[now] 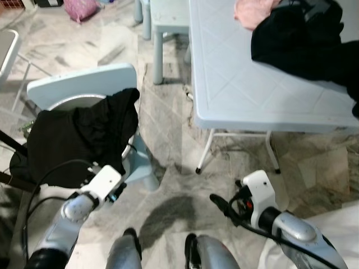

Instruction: Hang hanger

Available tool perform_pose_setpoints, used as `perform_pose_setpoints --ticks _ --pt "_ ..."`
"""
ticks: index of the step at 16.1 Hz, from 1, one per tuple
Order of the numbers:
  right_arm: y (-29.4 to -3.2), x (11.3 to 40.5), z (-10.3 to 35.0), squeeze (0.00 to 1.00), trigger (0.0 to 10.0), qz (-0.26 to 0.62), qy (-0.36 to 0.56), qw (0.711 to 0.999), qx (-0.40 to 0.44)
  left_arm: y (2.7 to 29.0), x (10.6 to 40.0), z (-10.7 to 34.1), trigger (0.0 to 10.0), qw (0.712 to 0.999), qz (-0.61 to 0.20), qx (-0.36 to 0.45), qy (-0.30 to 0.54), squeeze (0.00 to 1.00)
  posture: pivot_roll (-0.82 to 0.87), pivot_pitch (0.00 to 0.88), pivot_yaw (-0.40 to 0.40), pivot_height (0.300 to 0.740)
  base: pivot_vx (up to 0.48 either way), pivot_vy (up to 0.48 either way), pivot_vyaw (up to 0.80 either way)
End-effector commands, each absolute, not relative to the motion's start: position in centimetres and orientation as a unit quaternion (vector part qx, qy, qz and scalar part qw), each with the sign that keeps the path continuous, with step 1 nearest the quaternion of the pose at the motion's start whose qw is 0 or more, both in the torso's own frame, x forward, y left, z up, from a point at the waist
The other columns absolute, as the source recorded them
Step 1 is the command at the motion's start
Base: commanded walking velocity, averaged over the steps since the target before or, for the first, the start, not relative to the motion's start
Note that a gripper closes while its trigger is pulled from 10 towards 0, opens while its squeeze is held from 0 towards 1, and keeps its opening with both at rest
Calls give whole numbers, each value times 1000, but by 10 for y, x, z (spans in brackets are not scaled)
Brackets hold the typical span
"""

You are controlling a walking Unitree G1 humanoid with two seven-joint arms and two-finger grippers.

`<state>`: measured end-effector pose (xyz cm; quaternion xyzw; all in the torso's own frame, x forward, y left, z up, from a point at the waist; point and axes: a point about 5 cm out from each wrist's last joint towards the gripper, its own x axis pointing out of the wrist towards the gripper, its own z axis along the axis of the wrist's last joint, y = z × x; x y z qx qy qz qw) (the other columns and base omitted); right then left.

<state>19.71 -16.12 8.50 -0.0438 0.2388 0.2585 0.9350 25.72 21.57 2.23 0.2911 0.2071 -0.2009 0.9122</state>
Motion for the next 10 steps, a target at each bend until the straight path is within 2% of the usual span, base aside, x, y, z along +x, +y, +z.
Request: perform_pose_setpoints --ticks 1,5,10 --pt "-161 196 85 0 10000 256 241 935 -46 218 254 18 0 897 -216 323 212 0 -82 255 -64 740 0 0 0" --pt "-159 201 83 0 10000 250 241 937 -45 228 255 19 0 868 -230 397 191 0 -68 243 -57 740 0 0 0" --pt "-156 207 81 0 10000 250 235 938 -48 232 251 14 0 856 -248 405 205 0 -56 226 -55 740 0 0 0"
